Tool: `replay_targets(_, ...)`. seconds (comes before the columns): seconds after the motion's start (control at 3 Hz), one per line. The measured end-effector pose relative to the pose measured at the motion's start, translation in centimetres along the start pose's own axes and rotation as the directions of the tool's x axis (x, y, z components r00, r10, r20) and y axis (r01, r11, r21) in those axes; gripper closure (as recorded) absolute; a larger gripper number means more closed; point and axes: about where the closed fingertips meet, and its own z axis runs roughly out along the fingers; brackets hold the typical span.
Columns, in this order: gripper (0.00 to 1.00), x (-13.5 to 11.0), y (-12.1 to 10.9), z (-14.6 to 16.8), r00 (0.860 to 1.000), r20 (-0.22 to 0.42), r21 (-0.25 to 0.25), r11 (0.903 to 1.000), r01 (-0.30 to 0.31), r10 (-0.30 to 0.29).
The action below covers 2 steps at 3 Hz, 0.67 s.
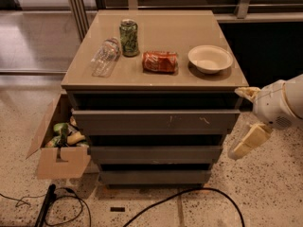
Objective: Open top drawer
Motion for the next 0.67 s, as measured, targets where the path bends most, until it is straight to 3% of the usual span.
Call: replay_targets(0.67, 0.00, 0.3, -0.1, 5.9, 1.000, 0.010, -0.056, 0.9982, -0.021, 0.022)
